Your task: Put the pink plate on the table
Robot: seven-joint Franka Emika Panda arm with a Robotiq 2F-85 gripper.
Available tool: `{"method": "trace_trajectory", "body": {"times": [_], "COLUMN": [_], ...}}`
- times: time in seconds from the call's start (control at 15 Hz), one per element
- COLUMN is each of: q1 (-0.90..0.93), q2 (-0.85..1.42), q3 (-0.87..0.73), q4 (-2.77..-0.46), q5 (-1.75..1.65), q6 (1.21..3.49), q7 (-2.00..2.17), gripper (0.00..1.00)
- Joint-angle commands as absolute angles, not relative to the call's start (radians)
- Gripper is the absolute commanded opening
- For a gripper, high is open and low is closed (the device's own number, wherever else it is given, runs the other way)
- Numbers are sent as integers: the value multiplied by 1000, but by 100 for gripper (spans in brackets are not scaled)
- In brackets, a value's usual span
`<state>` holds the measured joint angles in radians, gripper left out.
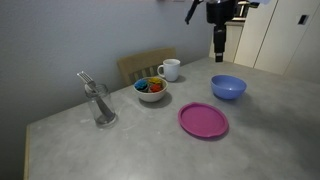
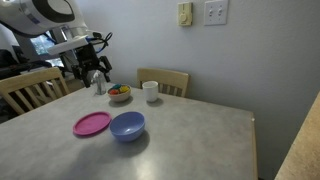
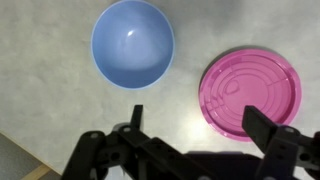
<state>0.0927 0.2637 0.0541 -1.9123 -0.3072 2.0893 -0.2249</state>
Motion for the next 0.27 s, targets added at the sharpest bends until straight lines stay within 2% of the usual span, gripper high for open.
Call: {"method": "trace_trajectory", "body": {"times": [0.0, 0.2], "q1": [88, 88], "q2": [256, 253], "q3": [59, 59], "q4": [-1917, -1926], "q5": [-308, -308], "q6": [2086, 2086], "q7": [-223, -221], "gripper": [100, 100]}}
